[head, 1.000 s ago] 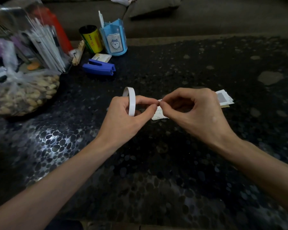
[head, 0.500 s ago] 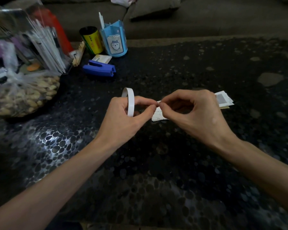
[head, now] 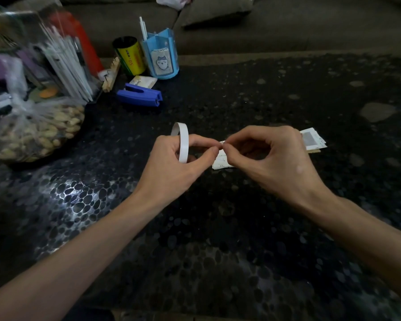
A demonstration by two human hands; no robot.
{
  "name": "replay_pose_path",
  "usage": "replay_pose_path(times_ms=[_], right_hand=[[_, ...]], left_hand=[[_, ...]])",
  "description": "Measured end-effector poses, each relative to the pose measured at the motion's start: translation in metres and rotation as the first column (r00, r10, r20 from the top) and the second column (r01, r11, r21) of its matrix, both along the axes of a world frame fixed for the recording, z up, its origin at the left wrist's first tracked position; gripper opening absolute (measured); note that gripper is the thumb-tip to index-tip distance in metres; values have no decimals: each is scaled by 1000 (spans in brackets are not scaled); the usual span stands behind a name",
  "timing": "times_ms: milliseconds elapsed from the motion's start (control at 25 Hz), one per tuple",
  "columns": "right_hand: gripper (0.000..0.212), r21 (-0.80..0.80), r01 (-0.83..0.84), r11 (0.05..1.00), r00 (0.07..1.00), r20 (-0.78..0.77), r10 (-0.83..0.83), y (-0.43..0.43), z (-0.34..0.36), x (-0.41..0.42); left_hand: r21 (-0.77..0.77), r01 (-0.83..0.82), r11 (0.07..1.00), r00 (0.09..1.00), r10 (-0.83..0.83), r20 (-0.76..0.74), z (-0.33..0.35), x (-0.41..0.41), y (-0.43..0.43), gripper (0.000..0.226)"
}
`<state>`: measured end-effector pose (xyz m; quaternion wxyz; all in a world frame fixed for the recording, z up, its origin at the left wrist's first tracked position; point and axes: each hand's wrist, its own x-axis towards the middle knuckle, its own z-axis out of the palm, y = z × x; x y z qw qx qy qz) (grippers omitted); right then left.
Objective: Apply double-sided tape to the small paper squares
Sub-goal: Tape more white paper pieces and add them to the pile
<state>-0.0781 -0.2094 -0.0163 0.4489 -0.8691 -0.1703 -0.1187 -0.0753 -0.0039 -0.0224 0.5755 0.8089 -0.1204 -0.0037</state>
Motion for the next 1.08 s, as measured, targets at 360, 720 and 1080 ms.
replay_pose_path(times_ms=[360, 720, 1080], right_hand=[[12, 22, -5, 1000, 1000, -1, 5, -1, 0, 0], [11, -1, -9, 1000, 1000, -4, 9, -1, 0, 0], [10, 8, -2, 1000, 1000, -3, 2, 0, 0, 0]], left_hand=[[-15, -6, 1000, 1000, 6, 0, 1, 0, -1, 13], [-5, -3, 1000, 1000, 3, -1, 4, -1, -1, 13], [-37, -13, 999, 1000, 12, -16, 4, -2, -2, 11]])
